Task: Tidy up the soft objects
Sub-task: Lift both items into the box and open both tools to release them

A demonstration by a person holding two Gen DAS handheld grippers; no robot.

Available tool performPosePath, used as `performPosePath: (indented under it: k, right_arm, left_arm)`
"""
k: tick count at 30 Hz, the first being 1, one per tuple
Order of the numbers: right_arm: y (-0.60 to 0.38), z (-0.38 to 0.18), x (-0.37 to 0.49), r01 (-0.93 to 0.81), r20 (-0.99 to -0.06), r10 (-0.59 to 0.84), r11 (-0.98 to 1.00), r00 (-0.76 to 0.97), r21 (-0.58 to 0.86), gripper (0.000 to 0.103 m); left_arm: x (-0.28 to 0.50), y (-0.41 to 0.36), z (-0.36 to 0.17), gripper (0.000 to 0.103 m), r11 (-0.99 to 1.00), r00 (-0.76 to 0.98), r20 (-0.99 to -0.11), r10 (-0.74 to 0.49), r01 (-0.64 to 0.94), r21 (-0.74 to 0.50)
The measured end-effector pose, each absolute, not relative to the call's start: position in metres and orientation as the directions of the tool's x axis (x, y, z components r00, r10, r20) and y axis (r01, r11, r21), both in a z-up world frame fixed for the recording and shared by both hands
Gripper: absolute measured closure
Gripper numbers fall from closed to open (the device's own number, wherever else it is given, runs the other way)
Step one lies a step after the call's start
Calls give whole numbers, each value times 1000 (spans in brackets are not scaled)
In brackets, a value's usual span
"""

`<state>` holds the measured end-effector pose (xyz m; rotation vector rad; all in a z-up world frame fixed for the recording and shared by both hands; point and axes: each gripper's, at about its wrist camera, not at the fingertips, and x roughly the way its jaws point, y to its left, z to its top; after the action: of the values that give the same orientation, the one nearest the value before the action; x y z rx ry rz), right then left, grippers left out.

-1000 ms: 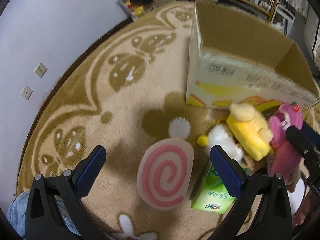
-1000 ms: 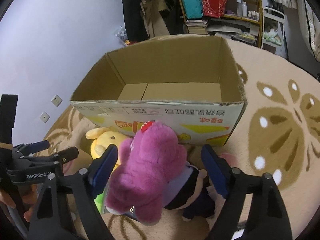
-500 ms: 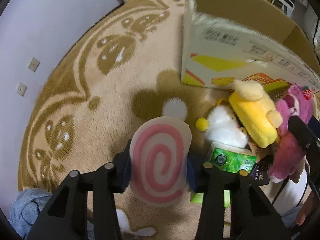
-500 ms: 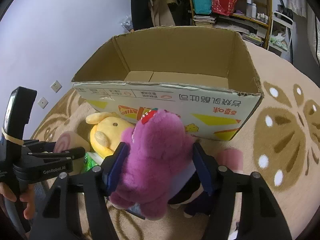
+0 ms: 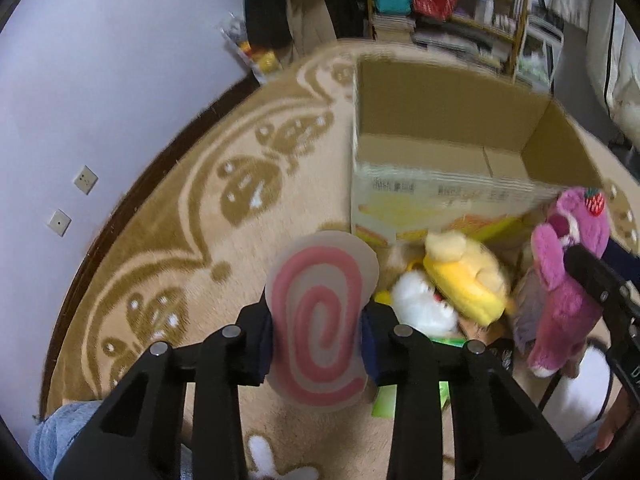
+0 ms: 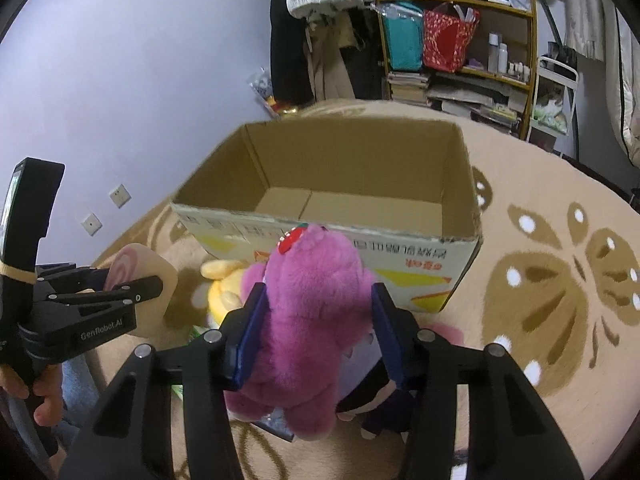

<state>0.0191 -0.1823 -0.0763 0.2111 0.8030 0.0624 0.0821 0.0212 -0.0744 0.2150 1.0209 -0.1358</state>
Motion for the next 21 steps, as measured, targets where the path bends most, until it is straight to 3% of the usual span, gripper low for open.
performPosePath:
  k: [15, 21]
  right_arm:
    - [-200, -28, 3, 51, -570, 109, 965, 815, 258, 49]
    - [-209, -20, 10, 59, -535, 99, 961, 839, 271, 49]
  left_arm:
    - [65, 14, 1, 74, 971, 763, -640, -93, 211, 111]
    - [73, -8, 7, 74, 959, 788, -605, -113, 247, 142]
